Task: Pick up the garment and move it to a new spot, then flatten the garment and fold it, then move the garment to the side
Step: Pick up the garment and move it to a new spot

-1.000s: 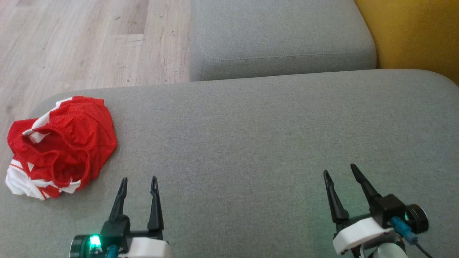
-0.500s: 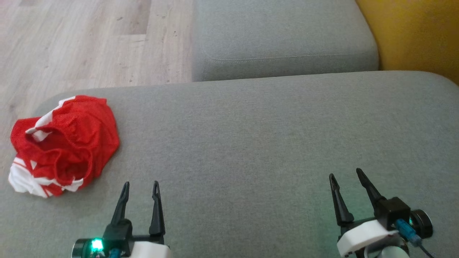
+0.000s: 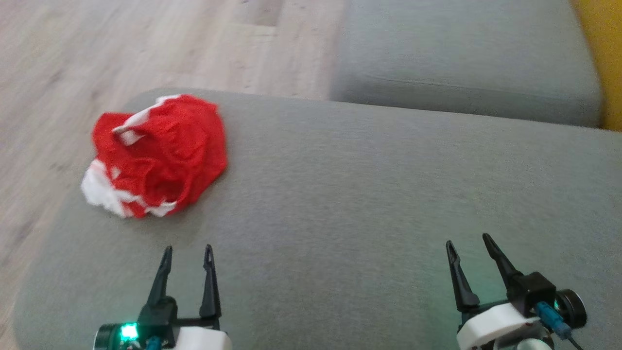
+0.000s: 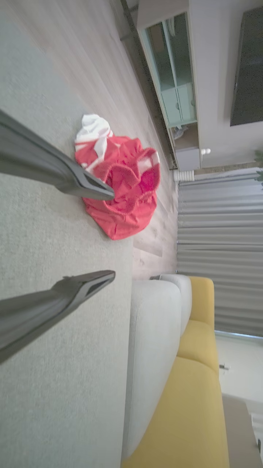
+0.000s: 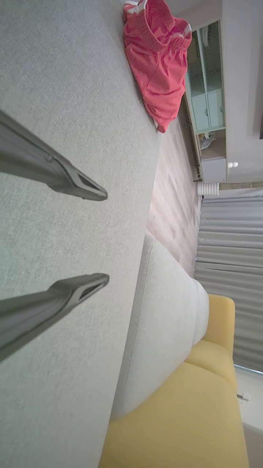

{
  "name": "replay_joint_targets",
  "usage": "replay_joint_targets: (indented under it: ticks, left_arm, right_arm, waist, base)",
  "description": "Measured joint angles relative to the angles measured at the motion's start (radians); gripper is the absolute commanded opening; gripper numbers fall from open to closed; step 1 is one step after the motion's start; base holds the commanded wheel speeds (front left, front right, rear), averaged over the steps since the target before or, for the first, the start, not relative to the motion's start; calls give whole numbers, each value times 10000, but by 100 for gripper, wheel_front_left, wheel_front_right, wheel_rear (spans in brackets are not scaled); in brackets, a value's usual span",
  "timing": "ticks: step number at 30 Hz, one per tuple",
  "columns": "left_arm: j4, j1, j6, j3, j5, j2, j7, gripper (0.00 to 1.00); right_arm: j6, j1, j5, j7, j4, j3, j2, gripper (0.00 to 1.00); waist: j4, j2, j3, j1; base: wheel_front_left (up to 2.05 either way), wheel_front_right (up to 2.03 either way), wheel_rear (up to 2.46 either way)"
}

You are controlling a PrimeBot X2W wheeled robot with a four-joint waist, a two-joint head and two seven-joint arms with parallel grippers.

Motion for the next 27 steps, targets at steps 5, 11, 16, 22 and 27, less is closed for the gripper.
replay_joint_targets:
  ticks: [5, 11, 16, 22, 27]
  left_arm:
    - [-96, 0, 132, 222, -81, 6, -10, 100]
    - [-399, -5, 337, 533, -113, 10, -10, 100]
    - [-888, -114, 387, 884, 190, 23, -10, 100]
    - [-1432, -2001, 221, 1329, 514, 163, -13, 100]
    - [-309, -4572, -127, 1910, 353, 500, -69, 100]
  right_arm:
    - [0, -20, 2, 0, 0, 13, -2, 100]
    - [0, -33, -50, 0, 2, 58, 0, 100]
    - [0, -73, -495, 0, 2, -84, 2, 100]
    - [0, -788, -1480, 0, -111, -441, -10, 100]
    - [0, -1376, -2071, -2, -307, -485, -268, 100]
  waist:
    - [993, 0, 105, 0]
    - [2039, 0, 339, 0]
    - [2402, 0, 903, 0]
    - [2388, 0, 2075, 4]
    - [2222, 0, 3187, 5]
  base:
    - [0, 0, 0]
    - [0, 0, 0]
    - [0, 0, 0]
    - [0, 0, 0]
    - [0, 0, 0]
